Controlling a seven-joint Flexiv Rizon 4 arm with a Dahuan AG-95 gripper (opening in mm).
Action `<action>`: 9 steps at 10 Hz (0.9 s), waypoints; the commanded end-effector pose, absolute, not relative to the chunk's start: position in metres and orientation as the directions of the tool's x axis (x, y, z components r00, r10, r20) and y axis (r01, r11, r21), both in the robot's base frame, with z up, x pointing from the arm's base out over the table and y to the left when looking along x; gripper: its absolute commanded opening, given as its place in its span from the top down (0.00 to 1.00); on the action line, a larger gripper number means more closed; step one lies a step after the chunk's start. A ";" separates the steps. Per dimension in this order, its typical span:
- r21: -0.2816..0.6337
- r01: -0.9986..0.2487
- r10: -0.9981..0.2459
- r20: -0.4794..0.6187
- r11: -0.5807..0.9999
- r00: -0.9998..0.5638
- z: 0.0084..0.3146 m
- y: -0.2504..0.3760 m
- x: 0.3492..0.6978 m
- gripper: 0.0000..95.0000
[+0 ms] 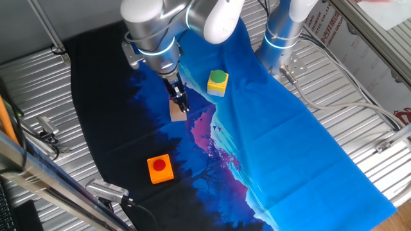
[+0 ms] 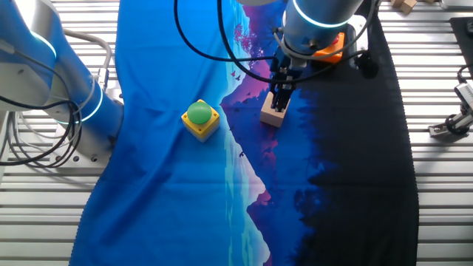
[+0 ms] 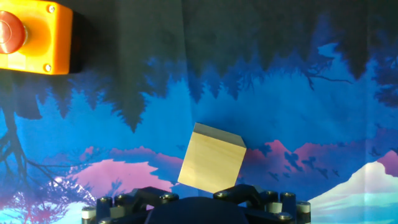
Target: Pick up the small block on the left and move it to the right
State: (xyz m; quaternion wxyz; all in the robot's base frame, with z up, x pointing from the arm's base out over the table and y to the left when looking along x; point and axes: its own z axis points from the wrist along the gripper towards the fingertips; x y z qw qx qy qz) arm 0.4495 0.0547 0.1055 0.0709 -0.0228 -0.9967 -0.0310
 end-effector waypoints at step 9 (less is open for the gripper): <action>0.349 0.080 0.027 0.156 0.934 -0.987 0.085 0.052 0.431 1.00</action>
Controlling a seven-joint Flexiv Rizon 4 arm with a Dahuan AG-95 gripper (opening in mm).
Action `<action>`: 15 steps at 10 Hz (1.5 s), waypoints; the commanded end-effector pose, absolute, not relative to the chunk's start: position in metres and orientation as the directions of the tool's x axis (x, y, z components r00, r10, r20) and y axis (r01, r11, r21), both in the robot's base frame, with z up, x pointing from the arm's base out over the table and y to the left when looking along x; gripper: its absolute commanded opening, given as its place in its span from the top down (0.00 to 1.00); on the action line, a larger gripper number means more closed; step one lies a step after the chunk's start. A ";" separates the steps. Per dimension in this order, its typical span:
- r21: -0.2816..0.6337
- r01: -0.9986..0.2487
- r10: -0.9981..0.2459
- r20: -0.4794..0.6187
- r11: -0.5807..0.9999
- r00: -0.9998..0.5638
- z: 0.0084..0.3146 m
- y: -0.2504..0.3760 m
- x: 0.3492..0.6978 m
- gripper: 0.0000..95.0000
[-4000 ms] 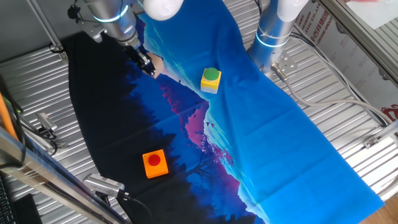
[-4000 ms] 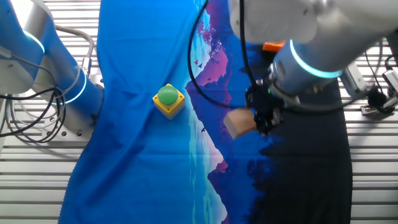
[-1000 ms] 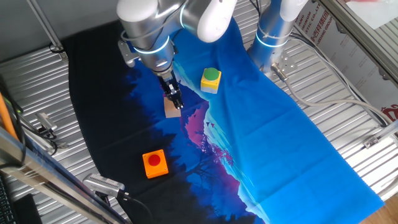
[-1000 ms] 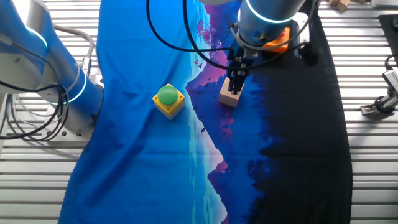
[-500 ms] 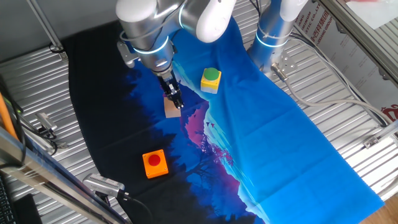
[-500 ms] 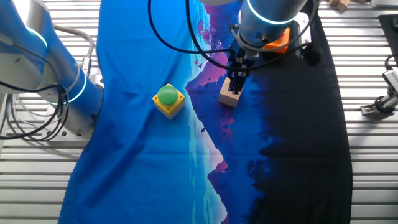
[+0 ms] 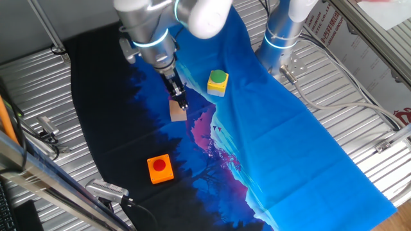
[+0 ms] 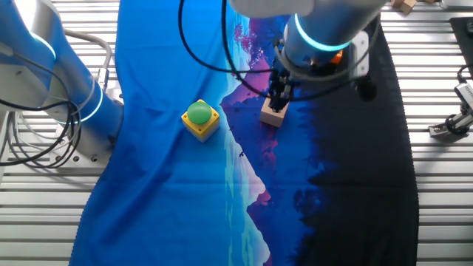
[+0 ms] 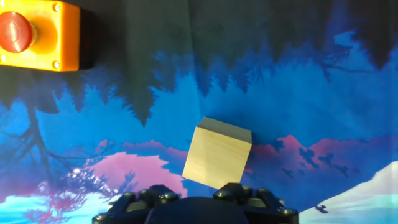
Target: Pick up the small block on the left and move it to the right
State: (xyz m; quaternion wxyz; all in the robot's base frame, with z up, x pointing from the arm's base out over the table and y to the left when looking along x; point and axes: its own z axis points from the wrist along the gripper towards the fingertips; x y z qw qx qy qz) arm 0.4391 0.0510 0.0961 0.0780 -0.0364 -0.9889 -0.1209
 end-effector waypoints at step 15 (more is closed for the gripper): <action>-0.164 -0.076 -0.048 0.168 0.984 -0.985 0.115 0.069 0.397 1.00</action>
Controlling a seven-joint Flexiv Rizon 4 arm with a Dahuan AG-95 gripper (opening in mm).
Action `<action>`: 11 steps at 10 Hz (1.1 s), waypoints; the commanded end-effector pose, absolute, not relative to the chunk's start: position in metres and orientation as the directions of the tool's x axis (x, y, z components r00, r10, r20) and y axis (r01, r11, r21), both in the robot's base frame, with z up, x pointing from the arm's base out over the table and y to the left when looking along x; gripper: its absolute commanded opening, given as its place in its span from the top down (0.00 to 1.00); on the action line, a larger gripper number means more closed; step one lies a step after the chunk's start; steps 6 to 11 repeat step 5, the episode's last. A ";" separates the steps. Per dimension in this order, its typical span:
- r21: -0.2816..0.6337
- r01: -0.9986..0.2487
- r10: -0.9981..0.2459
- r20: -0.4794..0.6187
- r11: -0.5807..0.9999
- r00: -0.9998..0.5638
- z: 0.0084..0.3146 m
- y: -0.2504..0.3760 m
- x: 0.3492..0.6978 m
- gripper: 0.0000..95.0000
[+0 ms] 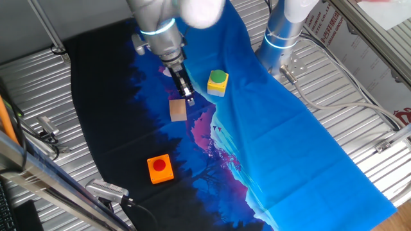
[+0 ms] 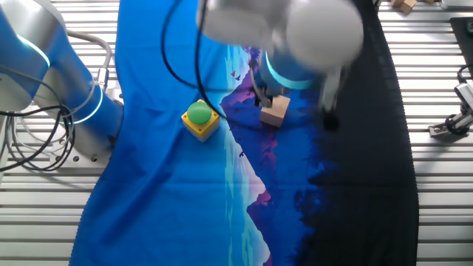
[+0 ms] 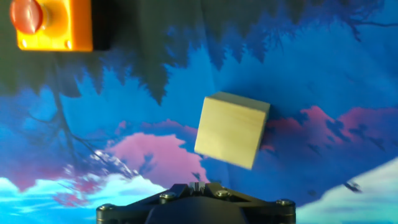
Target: Pick up the small block on the left and move it to the right
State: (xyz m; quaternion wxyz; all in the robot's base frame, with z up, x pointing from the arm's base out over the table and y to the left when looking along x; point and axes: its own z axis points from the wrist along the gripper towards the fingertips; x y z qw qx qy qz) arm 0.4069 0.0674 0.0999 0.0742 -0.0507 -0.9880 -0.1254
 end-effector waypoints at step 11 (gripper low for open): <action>-0.131 -0.091 -0.064 0.196 0.987 -0.978 0.114 0.069 0.392 1.00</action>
